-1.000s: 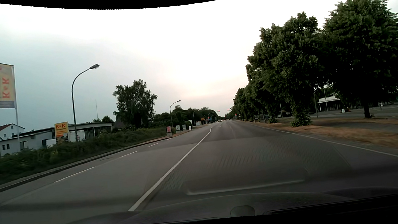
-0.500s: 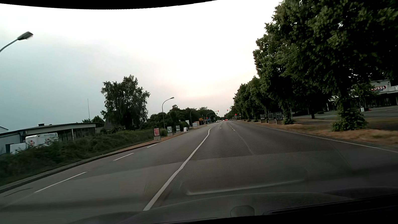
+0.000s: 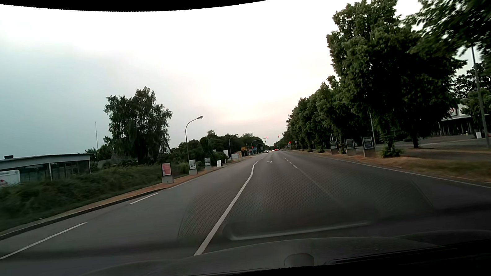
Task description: Follow the waypoints while adhering to traffic rules and regulations
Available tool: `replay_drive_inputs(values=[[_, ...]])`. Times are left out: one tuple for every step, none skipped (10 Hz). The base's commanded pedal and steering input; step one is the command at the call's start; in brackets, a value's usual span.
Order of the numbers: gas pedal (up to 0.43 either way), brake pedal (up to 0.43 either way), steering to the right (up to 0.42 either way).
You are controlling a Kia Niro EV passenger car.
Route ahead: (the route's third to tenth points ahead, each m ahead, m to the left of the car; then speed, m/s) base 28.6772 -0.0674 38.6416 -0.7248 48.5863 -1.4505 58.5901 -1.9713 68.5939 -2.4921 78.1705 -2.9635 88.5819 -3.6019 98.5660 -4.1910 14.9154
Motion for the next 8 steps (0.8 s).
replay_drive_inputs(values=[[0.110, 0.006, 0.007], [0.110, 0.006, 0.007], [0.110, 0.006, 0.005], [0.110, 0.006, 0.005], [0.110, 0.006, 0.005], [0.110, 0.006, 0.004], [0.079, 0.006, 0.004], [0.000, 0.006, 0.004]])
